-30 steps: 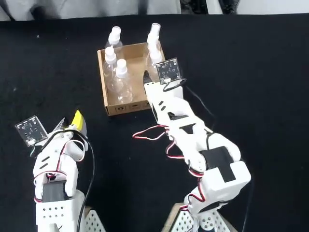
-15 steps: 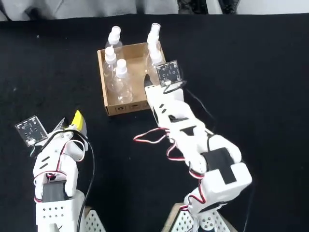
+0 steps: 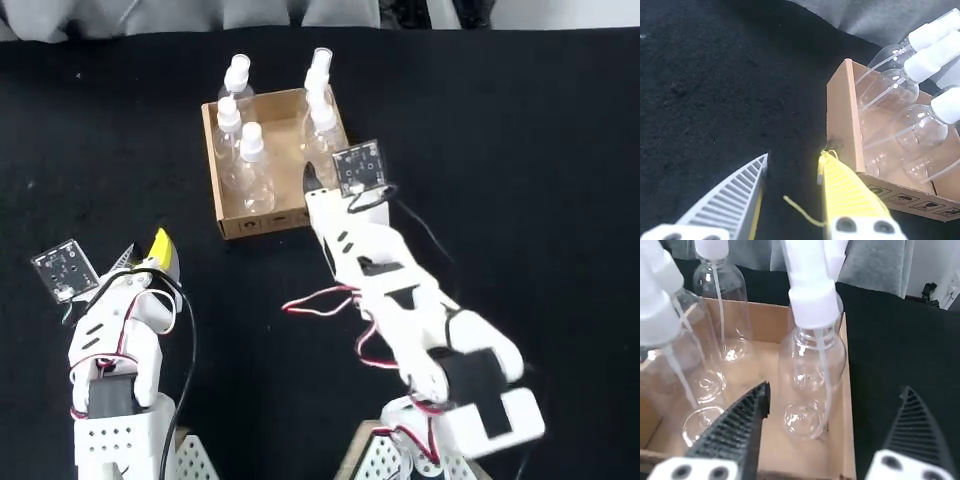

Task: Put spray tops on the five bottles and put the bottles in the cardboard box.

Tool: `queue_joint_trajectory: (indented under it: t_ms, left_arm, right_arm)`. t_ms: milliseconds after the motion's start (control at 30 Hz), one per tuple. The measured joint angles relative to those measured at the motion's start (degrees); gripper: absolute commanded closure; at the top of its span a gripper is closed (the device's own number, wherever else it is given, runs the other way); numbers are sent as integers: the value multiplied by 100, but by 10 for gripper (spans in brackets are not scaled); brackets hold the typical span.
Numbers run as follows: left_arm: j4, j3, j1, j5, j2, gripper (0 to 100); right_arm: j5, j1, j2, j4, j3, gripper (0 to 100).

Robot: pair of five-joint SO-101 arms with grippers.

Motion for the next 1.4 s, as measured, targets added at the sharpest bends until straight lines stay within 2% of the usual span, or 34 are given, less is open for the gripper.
queue_joint_trajectory:
  t_ms: [333, 500, 667, 867, 1000, 1400]
  left_arm:
    - [0, 0, 0, 0, 0, 851]
    - [0, 0, 0, 0, 0, 851]
    - [0, 0, 0, 0, 0, 851]
    - [0, 0, 0, 0, 0, 851]
    - [0, 0, 0, 0, 0, 851]
    - [0, 0, 0, 0, 0, 851]
  right_arm:
    - [0, 0, -1837, 2303, 18, 662]
    - [0, 0, -2523, 2963, 229, 676]
    - [0, 0, -3138, 2998, 510, 830]
    - [0, 0, -3789, 2998, 738, 897]
    - [0, 0, -4290, 2998, 949, 984]
    - [9, 141, -5969, 2998, 1486, 988]
